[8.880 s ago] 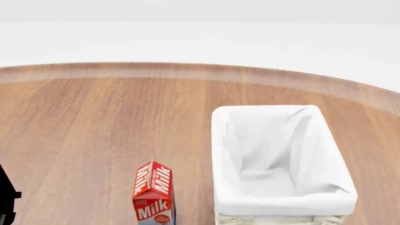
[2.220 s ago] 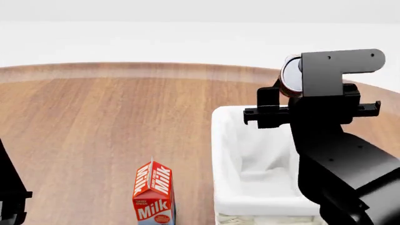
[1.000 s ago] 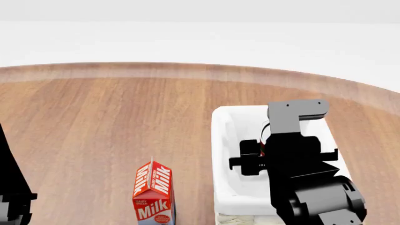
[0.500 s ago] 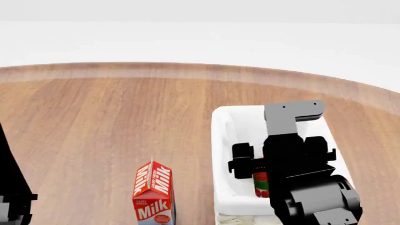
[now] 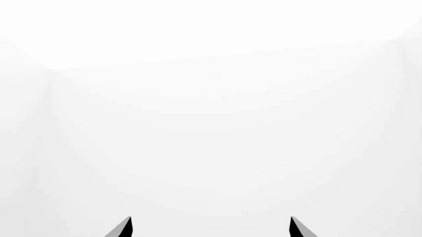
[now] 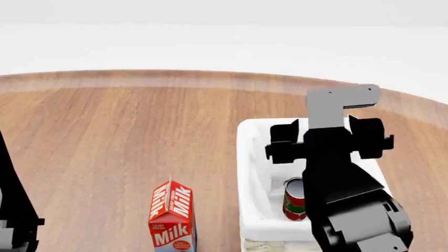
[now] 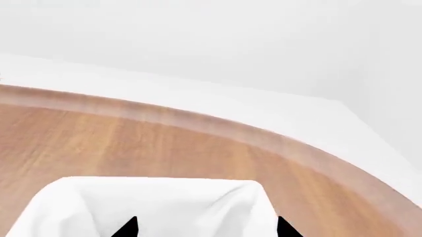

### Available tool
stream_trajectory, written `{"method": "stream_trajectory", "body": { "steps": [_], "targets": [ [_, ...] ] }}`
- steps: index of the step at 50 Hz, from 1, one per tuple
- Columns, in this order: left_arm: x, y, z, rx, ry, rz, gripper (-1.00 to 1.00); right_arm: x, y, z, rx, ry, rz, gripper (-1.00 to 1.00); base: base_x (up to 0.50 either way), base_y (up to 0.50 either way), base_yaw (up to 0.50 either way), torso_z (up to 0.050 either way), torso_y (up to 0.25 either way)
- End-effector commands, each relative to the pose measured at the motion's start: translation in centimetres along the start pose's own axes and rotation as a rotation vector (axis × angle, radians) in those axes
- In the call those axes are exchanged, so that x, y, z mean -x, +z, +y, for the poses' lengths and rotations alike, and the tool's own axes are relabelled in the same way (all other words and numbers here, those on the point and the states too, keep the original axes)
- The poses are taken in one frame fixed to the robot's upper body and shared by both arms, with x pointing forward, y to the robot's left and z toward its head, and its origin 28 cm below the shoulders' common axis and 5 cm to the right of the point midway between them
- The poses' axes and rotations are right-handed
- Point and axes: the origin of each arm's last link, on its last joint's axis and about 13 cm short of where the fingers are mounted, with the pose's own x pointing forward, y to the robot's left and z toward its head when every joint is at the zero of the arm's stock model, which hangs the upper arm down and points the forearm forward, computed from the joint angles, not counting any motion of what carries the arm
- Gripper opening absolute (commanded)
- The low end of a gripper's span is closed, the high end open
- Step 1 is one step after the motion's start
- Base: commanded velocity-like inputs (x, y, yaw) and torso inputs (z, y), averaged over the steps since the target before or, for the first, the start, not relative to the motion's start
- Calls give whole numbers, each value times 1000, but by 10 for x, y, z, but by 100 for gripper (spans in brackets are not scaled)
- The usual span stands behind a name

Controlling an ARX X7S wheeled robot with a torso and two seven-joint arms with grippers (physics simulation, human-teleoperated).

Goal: Pick up the alphabet soup and the tomato sauce, and put them in the basket.

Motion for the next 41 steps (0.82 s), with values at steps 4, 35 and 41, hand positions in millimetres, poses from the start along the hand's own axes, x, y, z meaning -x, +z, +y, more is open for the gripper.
{"method": "stream_trajectory", "body": {
  "steps": [4, 35, 41],
  "targets": [
    [0, 0, 0, 1, 1, 0, 100, 4, 22, -1, -11, -55, -250, 100, 0, 0, 0, 0, 0],
    [2, -1, 0, 6, -2, 5, 100, 43, 60, -1, 2, -164, -819, 100, 0, 0, 0, 0, 0],
    [1, -1, 0, 6, -2, 7, 100, 56, 64, -7, 5, -199, -889, 100, 0, 0, 0, 0, 0]
  ]
}}
